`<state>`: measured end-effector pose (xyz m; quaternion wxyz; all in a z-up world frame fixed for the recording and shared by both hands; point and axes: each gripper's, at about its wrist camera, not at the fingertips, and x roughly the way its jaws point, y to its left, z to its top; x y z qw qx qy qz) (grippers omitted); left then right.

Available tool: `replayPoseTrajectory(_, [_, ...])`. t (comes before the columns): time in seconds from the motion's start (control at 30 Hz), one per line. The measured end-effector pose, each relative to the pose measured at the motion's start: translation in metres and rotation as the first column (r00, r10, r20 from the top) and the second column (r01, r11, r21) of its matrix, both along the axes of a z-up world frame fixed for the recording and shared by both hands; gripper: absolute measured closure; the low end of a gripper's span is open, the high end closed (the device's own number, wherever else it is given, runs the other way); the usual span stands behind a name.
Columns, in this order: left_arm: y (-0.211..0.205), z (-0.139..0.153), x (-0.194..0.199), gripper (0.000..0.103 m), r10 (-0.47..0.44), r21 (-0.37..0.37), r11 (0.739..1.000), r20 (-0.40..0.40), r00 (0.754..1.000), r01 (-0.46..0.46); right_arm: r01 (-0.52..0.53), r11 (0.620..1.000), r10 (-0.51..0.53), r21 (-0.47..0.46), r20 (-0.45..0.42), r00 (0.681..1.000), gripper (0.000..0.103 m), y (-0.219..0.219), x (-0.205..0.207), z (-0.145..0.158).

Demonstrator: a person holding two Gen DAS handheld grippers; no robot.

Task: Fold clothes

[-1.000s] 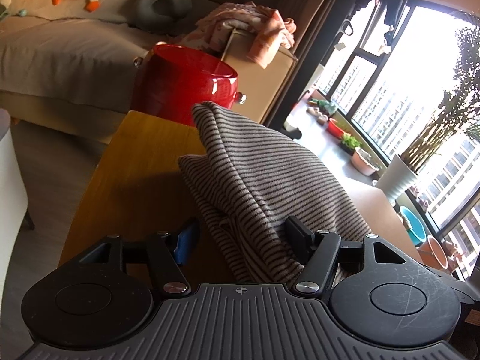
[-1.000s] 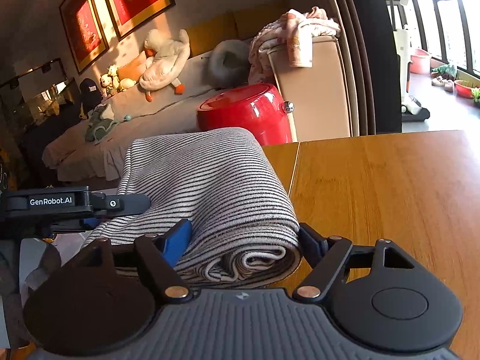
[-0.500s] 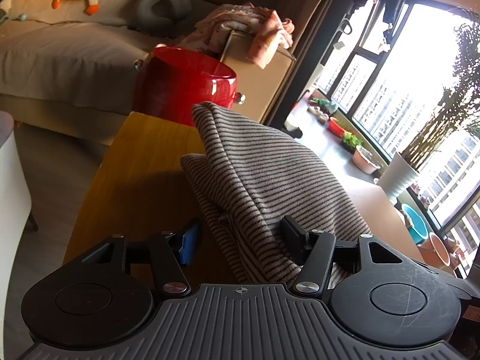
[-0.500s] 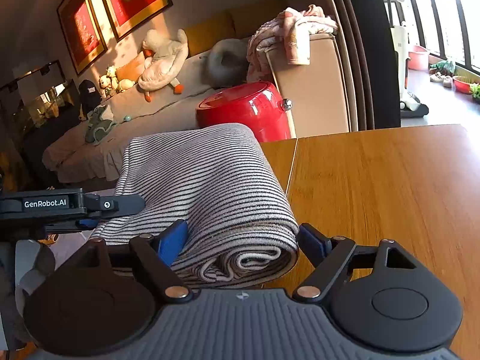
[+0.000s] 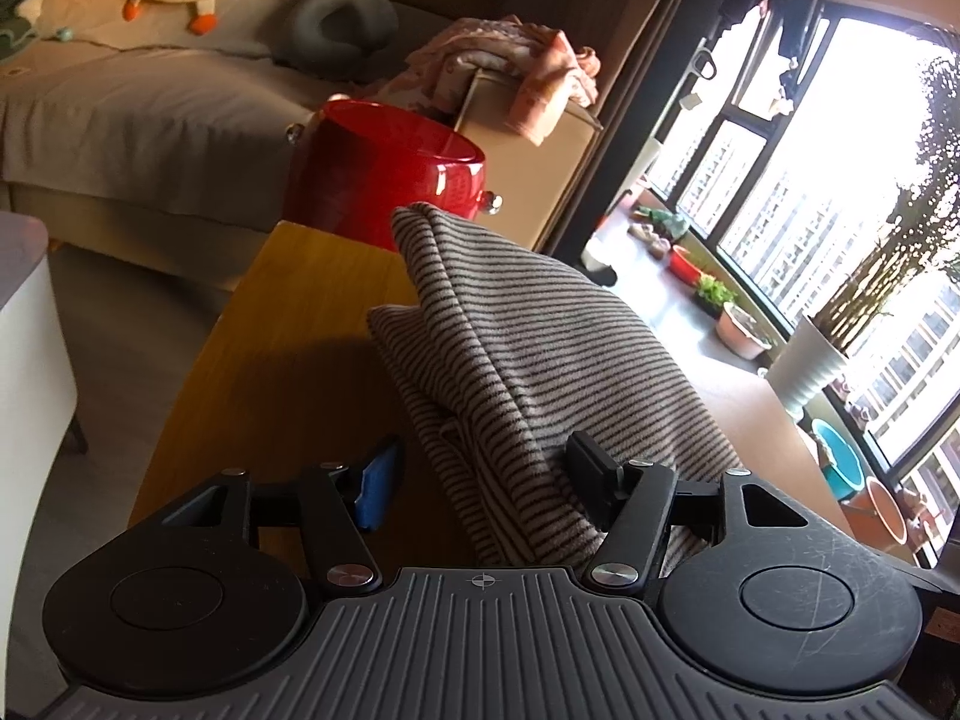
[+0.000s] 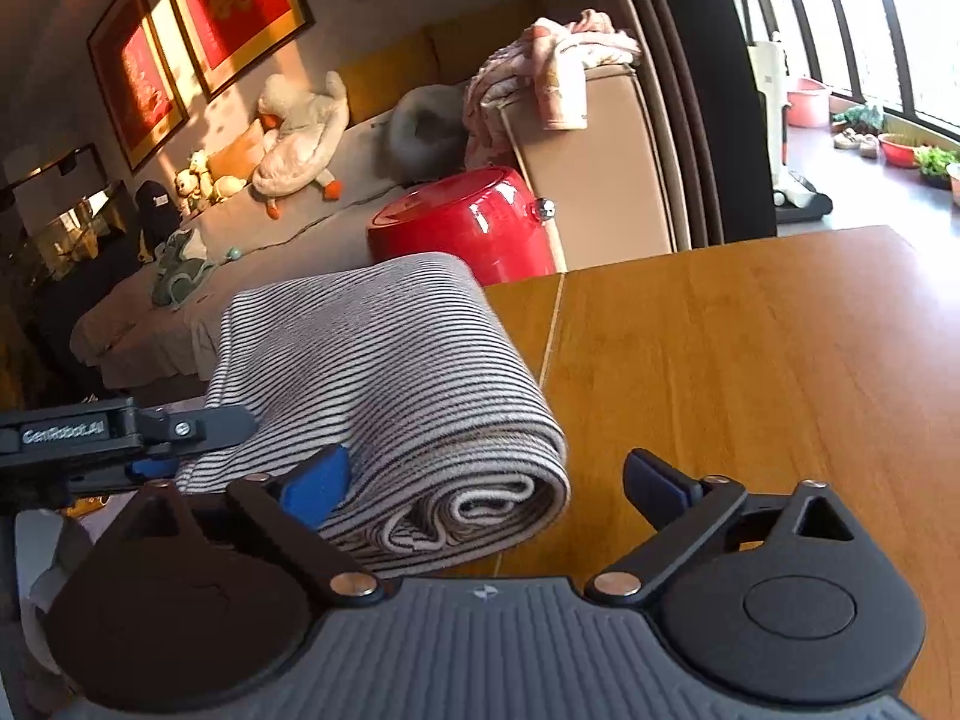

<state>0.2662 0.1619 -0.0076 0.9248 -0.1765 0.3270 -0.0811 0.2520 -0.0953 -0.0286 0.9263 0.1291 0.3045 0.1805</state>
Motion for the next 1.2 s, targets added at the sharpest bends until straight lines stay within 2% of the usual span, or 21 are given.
replayPoseTrajectory(0.13, [-0.002,0.002,-0.014,0.033,0.020,0.009,1.000,-0.003,1.000,-0.020,0.011,1.000,-0.011,0.007,-0.011,1.000,0.000,-0.005,-0.006,-0.001])
replayPoseTrajectory(0.2, [-0.005,0.004,-0.015,0.033,0.016,0.037,0.999,0.003,1.000,-0.016,0.001,1.000,-0.001,0.005,-0.012,1.000,0.000,-0.006,-0.009,-0.001])
replayPoseTrajectory(0.3, [-0.009,0.006,-0.003,0.034,-0.014,0.079,0.997,0.015,1.000,0.013,-0.037,0.999,0.037,-0.013,-0.012,0.999,0.000,-0.002,-0.011,0.000])
replayPoseTrajectory(0.43, [-0.007,0.002,0.020,0.032,-0.040,0.090,0.995,0.030,0.999,0.038,-0.065,0.997,0.065,-0.027,-0.018,0.998,0.000,0.002,-0.010,-0.001])
replayPoseTrajectory(0.57, [0.000,0.000,0.036,0.031,0.002,0.110,0.994,0.048,0.999,-0.007,-0.059,0.998,0.058,-0.008,-0.032,0.998,0.000,-0.001,-0.009,-0.003])
replayPoseTrajectory(0.83, [0.003,0.002,0.037,0.030,0.016,0.111,0.994,0.041,0.999,-0.021,-0.056,0.998,0.055,-0.007,-0.034,0.998,0.000,-0.001,-0.010,-0.003])
replayPoseTrajectory(1.03, [0.006,0.009,0.020,0.027,0.045,0.098,0.994,0.044,0.998,-0.049,-0.041,0.999,0.041,-0.015,-0.036,0.999,0.000,-0.002,-0.009,-0.002])
replayPoseTrajectory(1.2, [-0.002,0.006,-0.016,0.009,0.063,0.107,0.992,0.040,0.997,-0.067,-0.011,1.000,0.010,-0.023,-0.036,0.999,0.000,-0.002,-0.011,-0.002])
